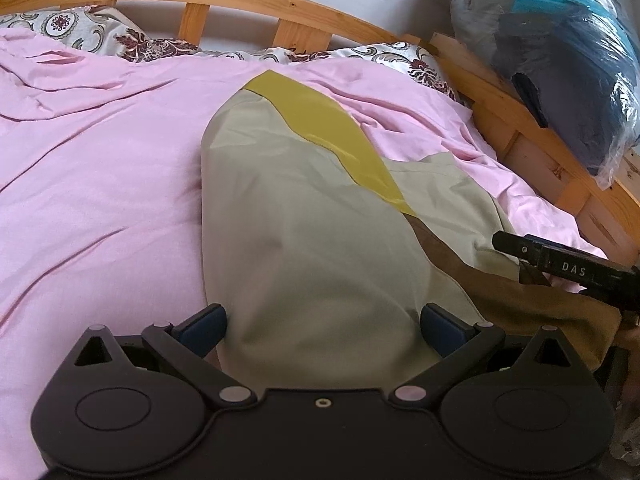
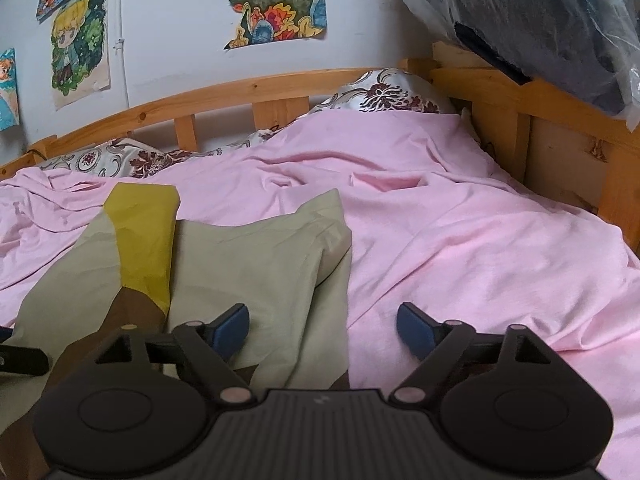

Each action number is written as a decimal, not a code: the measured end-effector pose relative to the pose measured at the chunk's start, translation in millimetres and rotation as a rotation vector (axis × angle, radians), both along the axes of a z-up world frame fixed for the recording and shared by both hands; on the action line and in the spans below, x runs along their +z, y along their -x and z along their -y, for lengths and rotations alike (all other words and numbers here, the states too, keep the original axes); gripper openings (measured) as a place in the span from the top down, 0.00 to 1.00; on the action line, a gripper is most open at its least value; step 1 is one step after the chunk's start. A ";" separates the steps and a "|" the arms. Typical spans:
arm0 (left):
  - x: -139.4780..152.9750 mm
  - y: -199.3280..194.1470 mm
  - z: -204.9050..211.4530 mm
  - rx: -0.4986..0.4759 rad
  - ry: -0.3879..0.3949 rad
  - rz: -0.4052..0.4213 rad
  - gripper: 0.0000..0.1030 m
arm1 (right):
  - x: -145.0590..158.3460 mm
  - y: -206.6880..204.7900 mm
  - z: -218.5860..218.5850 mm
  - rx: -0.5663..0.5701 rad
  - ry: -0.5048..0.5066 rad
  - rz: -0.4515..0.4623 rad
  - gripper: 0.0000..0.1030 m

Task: Fold large clothes

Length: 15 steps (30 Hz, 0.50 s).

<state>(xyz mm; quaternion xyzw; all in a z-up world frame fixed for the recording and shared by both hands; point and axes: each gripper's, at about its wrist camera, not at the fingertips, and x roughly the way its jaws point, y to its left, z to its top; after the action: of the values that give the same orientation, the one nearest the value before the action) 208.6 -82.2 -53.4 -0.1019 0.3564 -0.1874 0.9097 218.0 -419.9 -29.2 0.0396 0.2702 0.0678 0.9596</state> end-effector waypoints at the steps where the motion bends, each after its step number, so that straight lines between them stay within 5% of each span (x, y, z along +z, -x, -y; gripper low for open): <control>1: 1.9 1.2 -1.0 -0.002 0.000 0.003 0.01 | 0.1 -0.5 0.4 0.003 -0.001 -0.001 0.13; 9: 21.2 24.5 -17.1 0.001 0.047 0.172 0.01 | -0.7 1.3 -1.1 0.010 -0.001 -0.007 0.07; 15: 6.1 -1.5 -35.9 0.018 0.126 -0.020 0.01 | 0.2 0.0 13.6 0.019 -0.159 -0.027 0.02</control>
<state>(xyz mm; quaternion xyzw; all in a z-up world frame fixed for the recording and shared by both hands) 210.1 -46.3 -47.3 -0.1643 0.3519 -0.2002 0.8995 218.0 -433.5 -29.0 0.1143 0.2773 0.0977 0.9490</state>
